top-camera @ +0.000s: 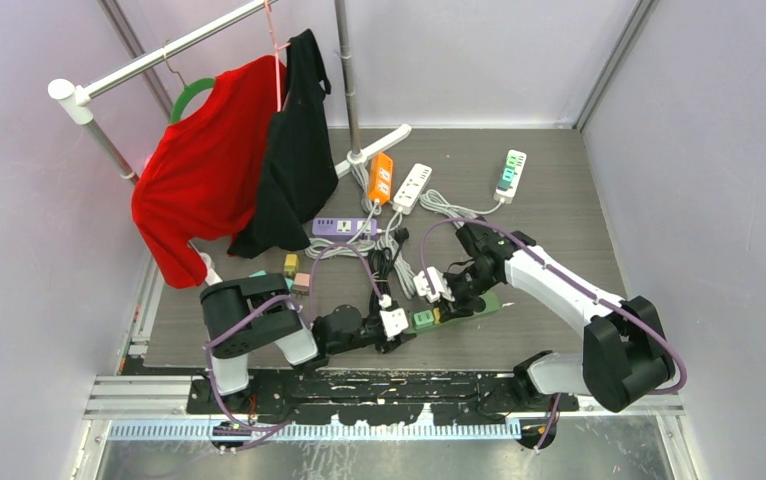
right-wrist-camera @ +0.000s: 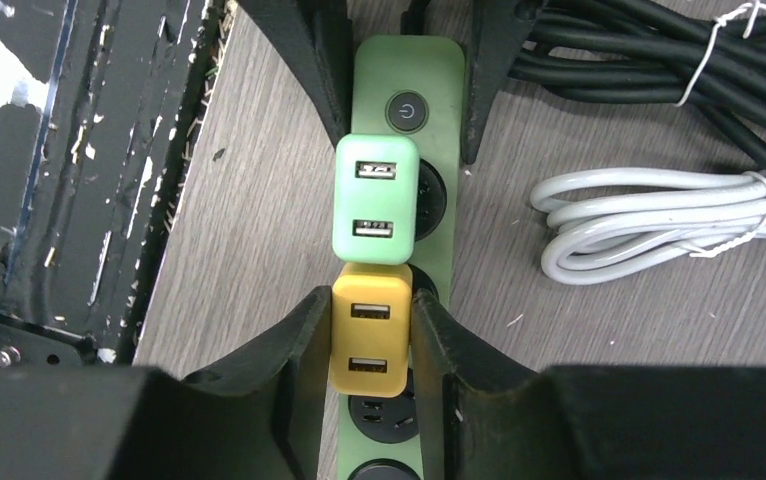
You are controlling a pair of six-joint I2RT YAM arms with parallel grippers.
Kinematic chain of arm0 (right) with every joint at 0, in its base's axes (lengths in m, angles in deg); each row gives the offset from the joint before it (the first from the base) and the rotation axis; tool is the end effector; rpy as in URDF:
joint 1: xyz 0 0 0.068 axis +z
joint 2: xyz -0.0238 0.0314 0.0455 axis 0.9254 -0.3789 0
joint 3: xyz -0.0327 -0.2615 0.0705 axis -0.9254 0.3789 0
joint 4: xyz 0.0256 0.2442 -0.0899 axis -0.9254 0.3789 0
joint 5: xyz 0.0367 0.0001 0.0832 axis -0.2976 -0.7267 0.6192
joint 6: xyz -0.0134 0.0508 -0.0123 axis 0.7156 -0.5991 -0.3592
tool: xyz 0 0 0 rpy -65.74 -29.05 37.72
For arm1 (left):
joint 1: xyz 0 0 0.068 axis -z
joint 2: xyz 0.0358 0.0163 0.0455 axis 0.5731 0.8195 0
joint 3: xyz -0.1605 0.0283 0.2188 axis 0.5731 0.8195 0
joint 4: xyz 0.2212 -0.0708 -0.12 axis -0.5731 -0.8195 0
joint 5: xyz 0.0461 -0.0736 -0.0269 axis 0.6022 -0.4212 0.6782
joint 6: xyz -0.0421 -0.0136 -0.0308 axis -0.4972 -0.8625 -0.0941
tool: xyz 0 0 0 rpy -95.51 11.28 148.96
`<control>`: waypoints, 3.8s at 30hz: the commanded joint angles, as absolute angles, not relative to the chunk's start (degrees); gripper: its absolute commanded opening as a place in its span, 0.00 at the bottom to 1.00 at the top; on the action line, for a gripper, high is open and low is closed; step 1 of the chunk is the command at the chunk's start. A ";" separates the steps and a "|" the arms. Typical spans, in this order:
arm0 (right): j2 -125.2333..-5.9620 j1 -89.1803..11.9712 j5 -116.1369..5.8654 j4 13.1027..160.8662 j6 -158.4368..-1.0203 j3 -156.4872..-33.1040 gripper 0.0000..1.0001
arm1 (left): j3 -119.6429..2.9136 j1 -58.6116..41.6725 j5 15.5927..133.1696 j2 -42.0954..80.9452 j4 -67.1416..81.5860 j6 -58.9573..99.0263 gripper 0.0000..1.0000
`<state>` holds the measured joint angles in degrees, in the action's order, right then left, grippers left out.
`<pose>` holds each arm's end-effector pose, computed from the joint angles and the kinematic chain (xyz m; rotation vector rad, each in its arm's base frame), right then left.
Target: Pull the plug off the socket
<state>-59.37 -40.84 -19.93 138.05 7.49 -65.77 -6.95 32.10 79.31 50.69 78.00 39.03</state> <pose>0.1789 0.1179 0.2067 -2.0996 1.4357 0.7895 0.1070 -0.2584 0.1017 1.1657 1.4619 -0.7861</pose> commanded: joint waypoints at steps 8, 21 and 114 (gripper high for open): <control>-59.04 -41.78 -23.73 140.91 9.28 -66.22 0.03 | -6.54 31.35 78.60 52.18 79.69 36.54 0.00; -60.27 -39.01 -24.16 132.96 -3.11 -67.76 0.01 | -6.76 30.37 77.24 52.65 79.66 35.19 0.00; -56.89 -50.47 -23.06 142.12 11.71 -66.45 0.01 | -7.81 28.00 72.41 52.84 77.75 31.88 0.00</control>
<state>-58.91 -46.21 -18.68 138.03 2.74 -65.29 -8.46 28.54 72.60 52.51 79.40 32.26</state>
